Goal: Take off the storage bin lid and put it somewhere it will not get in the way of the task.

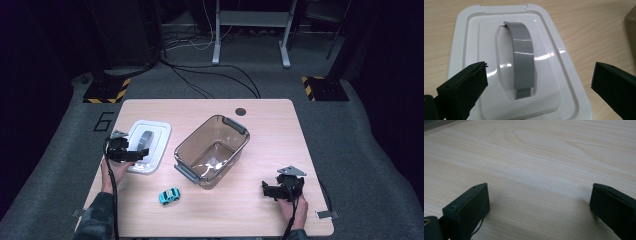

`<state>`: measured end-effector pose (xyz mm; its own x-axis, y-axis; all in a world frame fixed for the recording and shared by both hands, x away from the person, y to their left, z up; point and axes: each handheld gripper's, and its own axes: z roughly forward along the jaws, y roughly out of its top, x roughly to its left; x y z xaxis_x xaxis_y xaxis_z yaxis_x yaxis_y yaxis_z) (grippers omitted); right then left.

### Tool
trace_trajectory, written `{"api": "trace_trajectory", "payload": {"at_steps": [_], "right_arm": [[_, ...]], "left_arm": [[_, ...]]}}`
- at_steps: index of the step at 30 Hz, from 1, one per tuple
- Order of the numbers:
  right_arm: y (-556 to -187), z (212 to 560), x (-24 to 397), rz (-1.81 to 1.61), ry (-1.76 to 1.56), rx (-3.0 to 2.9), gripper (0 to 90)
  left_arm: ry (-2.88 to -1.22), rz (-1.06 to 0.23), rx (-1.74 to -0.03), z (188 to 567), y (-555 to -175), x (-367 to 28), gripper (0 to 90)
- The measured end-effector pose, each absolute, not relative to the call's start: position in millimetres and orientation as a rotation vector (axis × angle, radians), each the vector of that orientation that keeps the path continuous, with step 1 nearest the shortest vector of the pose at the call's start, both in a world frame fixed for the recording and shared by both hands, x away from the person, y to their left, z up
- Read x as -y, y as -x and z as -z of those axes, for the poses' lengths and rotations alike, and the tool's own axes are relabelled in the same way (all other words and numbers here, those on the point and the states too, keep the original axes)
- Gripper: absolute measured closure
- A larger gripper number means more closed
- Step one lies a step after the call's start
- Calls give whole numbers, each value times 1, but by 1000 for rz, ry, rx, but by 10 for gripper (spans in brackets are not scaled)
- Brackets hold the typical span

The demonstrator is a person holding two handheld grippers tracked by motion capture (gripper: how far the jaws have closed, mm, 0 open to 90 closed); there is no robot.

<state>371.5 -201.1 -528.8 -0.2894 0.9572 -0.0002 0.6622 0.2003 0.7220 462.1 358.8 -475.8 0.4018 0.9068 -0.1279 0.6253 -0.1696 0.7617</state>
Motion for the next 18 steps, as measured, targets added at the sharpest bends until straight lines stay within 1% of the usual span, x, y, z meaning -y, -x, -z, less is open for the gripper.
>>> {"api": "trace_trajectory", "payload": {"at_steps": [8,18], "right_arm": [[-371,529,201,-865,-1502,-2030,21],[-371,529,201,-865,-1501,-2030,22]], "left_arm": [[-1977,-493,-1177,460,-433,-344,0],[-2077,-471,-1026,463,-400,-318,0]]}}
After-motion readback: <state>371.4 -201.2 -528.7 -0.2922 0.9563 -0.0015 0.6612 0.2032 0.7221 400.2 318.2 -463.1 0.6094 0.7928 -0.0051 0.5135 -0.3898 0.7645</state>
